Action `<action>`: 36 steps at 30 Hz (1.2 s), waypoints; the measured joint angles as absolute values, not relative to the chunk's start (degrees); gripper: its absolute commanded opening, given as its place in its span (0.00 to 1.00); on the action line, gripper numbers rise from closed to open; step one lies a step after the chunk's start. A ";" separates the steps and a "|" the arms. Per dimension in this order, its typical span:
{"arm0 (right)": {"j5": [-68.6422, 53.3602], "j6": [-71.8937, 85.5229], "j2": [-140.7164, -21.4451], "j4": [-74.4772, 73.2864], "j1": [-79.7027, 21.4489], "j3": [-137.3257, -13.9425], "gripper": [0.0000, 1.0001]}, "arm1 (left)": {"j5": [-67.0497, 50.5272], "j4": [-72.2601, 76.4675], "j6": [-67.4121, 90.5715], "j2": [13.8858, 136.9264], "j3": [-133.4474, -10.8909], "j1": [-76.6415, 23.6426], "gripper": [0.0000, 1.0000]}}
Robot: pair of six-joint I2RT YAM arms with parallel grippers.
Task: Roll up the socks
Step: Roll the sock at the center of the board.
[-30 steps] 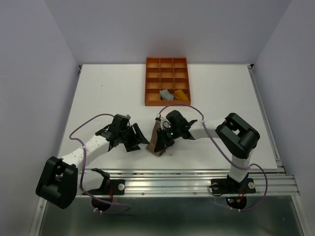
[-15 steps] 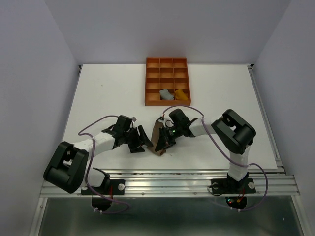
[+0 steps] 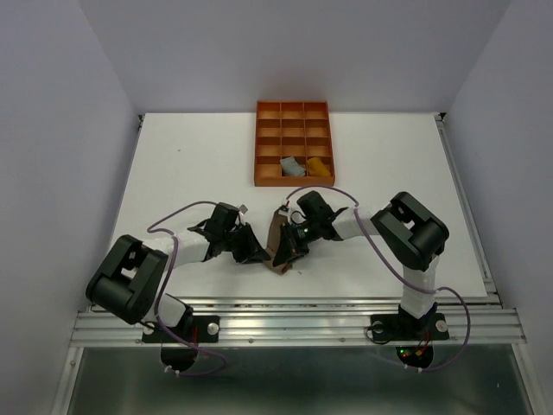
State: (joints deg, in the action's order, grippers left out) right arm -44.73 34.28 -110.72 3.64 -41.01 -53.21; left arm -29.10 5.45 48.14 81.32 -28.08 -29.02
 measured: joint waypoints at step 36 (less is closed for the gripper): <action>-8.49 0.91 -83.72 -4.21 -64.58 -48.97 0.70 | -23.90 -22.04 47.42 84.64 -40.75 -32.16 0.00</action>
